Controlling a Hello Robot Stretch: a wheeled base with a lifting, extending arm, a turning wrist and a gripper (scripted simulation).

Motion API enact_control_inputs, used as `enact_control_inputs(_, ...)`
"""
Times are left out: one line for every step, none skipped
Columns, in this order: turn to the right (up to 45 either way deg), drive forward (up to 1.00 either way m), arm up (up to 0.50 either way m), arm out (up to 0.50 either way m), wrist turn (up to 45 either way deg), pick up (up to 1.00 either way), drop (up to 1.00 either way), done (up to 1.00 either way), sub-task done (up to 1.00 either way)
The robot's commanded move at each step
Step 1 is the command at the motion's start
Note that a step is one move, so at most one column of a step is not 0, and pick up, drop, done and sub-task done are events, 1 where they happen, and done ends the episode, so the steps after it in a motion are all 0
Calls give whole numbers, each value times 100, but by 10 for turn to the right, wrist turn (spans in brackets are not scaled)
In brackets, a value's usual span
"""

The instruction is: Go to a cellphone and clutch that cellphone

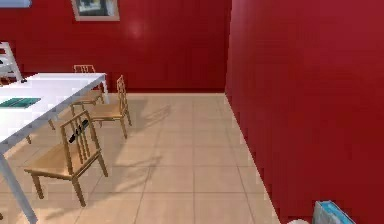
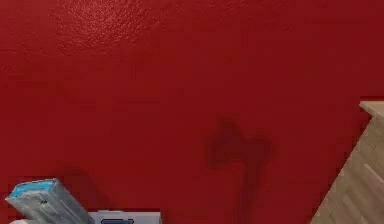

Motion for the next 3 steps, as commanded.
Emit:
enact_control_inputs(-120,0,0,0,0,0,0,0,0)
enact_control_inputs(0,40,0,0,0,0,0,0,0)
enact_control_inputs(150,0,0,0,0,0,0,0,0)
